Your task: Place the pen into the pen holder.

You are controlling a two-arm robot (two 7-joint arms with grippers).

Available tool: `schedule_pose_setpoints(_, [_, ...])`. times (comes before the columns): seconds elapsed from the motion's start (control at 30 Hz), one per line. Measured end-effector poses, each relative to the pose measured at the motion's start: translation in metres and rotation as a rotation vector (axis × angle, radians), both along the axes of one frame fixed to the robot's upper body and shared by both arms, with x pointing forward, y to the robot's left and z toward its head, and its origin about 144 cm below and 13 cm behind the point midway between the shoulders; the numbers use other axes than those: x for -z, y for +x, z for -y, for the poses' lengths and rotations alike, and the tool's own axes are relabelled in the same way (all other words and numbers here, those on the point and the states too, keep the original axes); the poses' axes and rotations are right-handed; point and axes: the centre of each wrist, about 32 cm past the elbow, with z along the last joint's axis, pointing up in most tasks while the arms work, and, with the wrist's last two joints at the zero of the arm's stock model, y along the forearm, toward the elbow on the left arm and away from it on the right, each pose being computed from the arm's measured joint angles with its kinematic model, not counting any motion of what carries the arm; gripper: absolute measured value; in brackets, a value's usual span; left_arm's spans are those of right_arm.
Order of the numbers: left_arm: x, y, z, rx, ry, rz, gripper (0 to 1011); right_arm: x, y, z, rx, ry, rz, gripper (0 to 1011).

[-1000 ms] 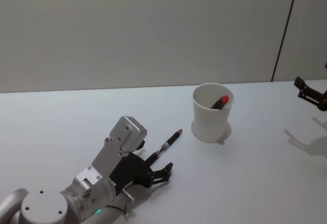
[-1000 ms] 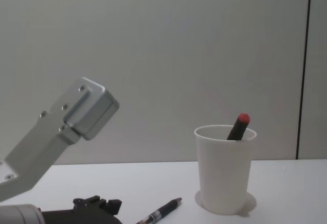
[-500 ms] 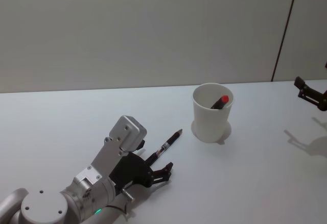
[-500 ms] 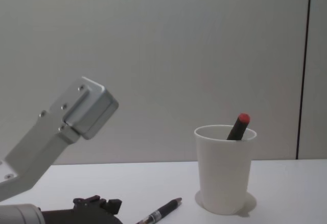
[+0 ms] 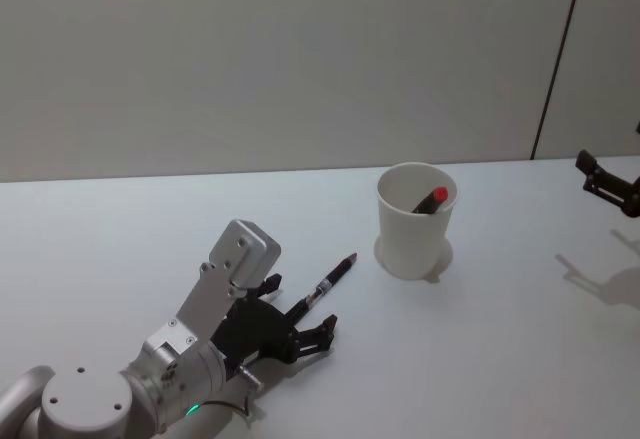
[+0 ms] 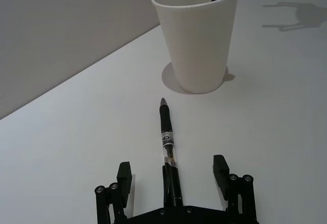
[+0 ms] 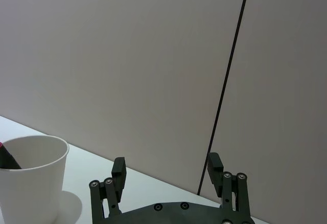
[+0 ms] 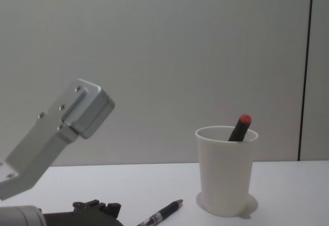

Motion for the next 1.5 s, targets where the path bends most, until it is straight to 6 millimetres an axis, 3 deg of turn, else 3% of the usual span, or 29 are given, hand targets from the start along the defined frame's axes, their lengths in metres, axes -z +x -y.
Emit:
schedule_pose_setpoints(0.8, [0.004, 0.0052, 0.0026, -0.01, 0.0, -0.032, 1001, 0.0, 0.0, 0.0, 0.0, 0.0, 0.0, 1001])
schedule_pose_setpoints(1.0, [0.0046, 0.0053, 0.0032, -0.007, 0.001, -0.036, 910, 0.0, 0.0, 0.0, 0.0, 0.0, 0.0, 1001])
schedule_pose_setpoints(1.03, [0.0048, 0.0053, 0.0033, -0.007, 0.001, -0.037, 859, 0.0, 0.0, 0.0, 0.0, 0.0, 0.0, 1001])
schedule_pose_setpoints(1.5, [0.0056, 0.0055, 0.0036, -0.008, 0.004, -0.041, 754, 0.0001, 0.0, 0.0, 0.0, 0.0, 0.0, 1001])
